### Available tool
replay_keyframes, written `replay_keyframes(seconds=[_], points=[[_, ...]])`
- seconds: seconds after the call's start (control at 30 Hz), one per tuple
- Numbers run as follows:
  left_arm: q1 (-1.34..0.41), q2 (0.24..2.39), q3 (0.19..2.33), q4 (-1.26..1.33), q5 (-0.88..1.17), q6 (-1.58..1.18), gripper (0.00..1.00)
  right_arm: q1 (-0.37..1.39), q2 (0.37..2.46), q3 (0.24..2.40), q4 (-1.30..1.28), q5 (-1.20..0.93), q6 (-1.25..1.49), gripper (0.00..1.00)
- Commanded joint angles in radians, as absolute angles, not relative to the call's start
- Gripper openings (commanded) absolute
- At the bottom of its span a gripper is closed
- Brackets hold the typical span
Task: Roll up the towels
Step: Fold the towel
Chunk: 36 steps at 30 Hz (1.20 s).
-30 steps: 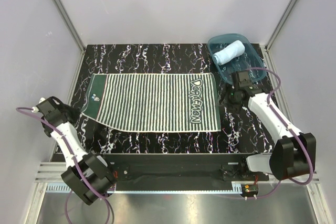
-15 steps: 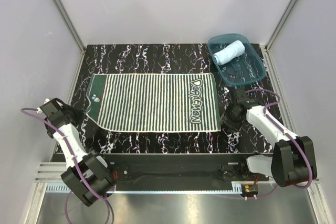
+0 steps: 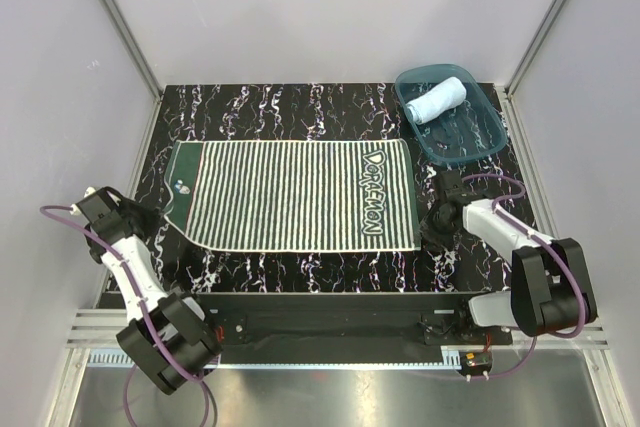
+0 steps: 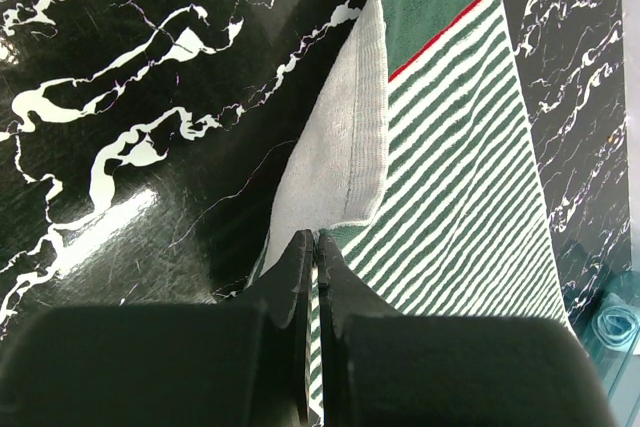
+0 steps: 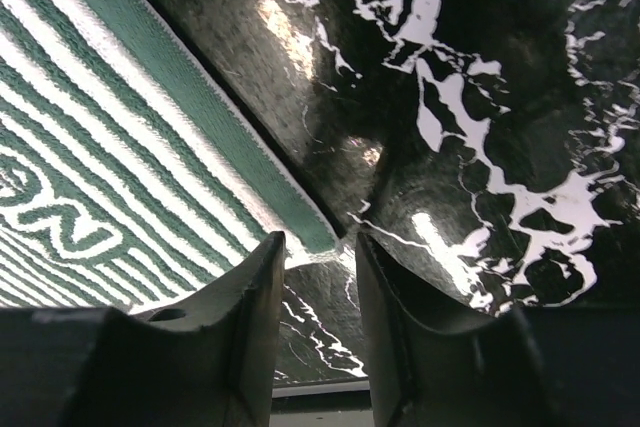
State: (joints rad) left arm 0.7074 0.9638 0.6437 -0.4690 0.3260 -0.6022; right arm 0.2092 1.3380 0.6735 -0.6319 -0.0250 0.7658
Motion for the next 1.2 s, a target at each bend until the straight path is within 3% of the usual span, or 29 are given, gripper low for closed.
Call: replay_keyframes(seconds=[0.0, 0.23, 0.53, 0.9, 1.17], points=[[0.704, 0.936, 0.643, -0.426, 0.336, -0.600, 0.00, 0.210, 1.348, 0.663, -0.575, -0.054, 0.775, 0.40], [0.704, 0.911, 0.635, -0.430, 0.324, -0.601, 0.00, 0.210, 1.339, 0.641, -0.549, -0.087, 0.762, 0.30], [0.704, 0.865, 0.640, -0.468, 0.313, -0.600, 0.00, 0.210, 1.321, 0.614, -0.535, -0.110, 0.753, 0.00], [0.701, 0.740, 0.629, -0.554, 0.313, -0.615, 0.00, 0.210, 1.131, 0.733, -0.722, -0.101, 0.753, 0.00], [0.664, 0.787, 0.756, -0.653, 0.226, -0.583, 0.00, 0.207, 0.969, 0.911, -0.917, 0.026, 0.762, 0.00]])
